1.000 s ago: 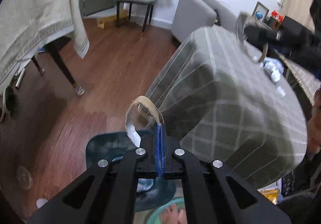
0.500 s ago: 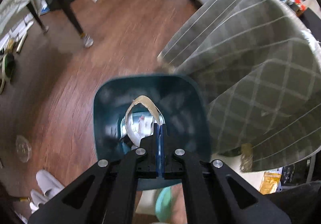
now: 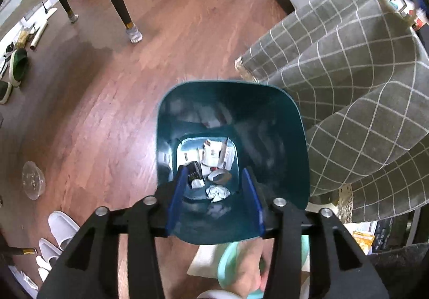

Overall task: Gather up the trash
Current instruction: 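Lower the right tool's tape roll into the teal bin and open it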

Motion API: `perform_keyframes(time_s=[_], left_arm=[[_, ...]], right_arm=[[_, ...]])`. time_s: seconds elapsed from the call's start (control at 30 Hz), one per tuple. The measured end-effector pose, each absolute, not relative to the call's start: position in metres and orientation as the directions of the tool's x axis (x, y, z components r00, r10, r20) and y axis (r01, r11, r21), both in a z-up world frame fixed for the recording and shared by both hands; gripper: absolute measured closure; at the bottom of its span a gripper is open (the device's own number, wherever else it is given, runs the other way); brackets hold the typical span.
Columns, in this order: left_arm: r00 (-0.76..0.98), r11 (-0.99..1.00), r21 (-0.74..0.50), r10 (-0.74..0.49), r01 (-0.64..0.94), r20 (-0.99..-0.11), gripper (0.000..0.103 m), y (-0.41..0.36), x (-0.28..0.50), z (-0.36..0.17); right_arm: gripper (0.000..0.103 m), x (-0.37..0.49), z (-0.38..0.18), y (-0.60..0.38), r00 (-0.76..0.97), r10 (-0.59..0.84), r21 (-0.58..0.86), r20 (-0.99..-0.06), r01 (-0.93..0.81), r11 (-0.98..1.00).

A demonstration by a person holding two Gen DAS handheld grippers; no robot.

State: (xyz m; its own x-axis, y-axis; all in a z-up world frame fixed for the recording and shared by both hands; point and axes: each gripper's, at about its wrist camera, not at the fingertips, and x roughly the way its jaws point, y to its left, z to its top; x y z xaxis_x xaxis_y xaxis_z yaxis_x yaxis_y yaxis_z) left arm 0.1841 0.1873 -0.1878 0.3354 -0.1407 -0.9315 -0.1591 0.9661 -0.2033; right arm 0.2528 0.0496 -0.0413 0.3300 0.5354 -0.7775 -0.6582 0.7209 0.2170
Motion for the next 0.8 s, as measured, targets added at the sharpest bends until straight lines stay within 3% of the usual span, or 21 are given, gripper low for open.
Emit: perform_keyframes(time_s=[0.2,0.37,0.8], left_arm=[[0.43,0.974,-0.159,-0.076,-0.161,-0.9,0.039,0.196,0.179,-0.166],[0.524,0.972,-0.154,-0.039,-0.178,-0.851,0.038,0.207,0.175,-0.14],[0.68,0.94,-0.251,-0.03,-0.229,-0.733,0.06,0.229,0.168,-0.096]], right_arm=[[0.083,0.254,-0.064,0.063,0.294,0.5,0.206,-0.815,-0.659,0.723],[0.083,0.255,-0.089,0.069,0.261,0.467,0.197,-0.845,-0.66,0.725],[0.083,0.242,-0.152,0.072,0.152,0.417,0.219,-0.896,-0.665,0.714]])
